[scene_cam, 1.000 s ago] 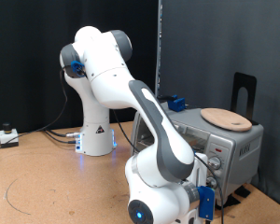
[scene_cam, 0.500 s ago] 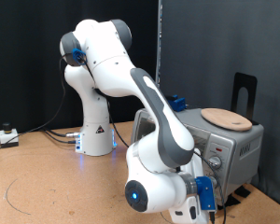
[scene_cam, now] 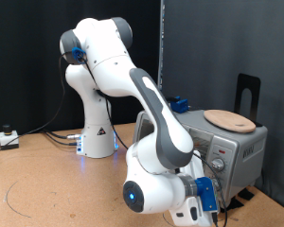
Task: Make a piece of toast with the oven
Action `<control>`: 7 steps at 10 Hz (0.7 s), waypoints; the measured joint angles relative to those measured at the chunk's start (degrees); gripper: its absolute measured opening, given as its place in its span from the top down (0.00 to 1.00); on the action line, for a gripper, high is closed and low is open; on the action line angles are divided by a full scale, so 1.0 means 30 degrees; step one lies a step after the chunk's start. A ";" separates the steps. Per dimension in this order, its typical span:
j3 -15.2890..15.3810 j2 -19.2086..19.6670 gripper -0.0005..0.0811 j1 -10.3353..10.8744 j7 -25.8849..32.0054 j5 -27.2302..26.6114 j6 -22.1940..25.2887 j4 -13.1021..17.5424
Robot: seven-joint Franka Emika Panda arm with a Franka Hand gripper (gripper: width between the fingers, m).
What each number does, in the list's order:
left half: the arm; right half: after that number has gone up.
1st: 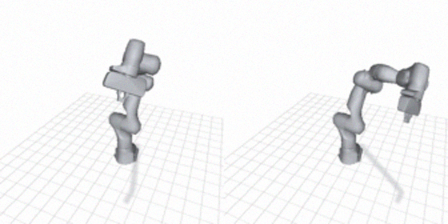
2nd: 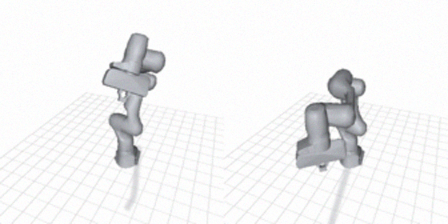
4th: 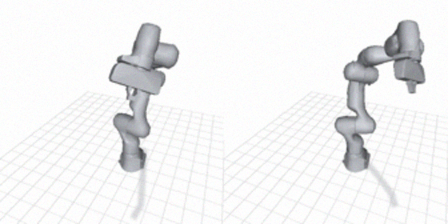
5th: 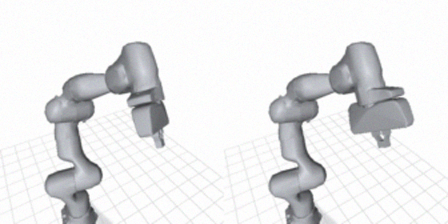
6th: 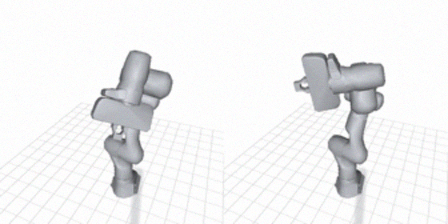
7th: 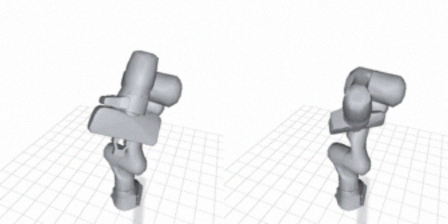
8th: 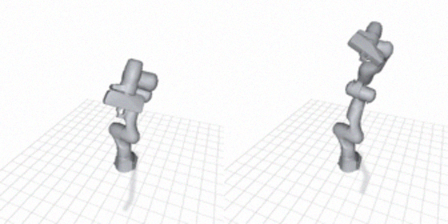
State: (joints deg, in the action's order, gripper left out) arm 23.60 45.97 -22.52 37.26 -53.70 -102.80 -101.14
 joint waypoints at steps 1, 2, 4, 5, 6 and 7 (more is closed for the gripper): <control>-0.0001 0.0000 0.88 0.0000 -0.0019 -0.0001 0.0000 -0.0001; -0.0001 0.0000 0.88 0.0001 -0.0085 -0.0001 0.0000 -0.0003; 0.0002 -0.0034 0.70 0.0003 -0.0260 0.0002 0.0160 -0.0013; -0.0046 -0.0076 0.70 -0.0003 -0.1094 0.0183 0.0847 0.0006; -0.0173 -0.0184 0.48 -0.0060 -0.2351 0.0442 0.2027 0.0088; -0.0317 -0.0226 0.32 -0.0168 -0.3280 0.0715 0.2792 0.0259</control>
State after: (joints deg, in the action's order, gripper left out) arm 22.65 45.30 -23.03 27.41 -51.56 -94.43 -100.36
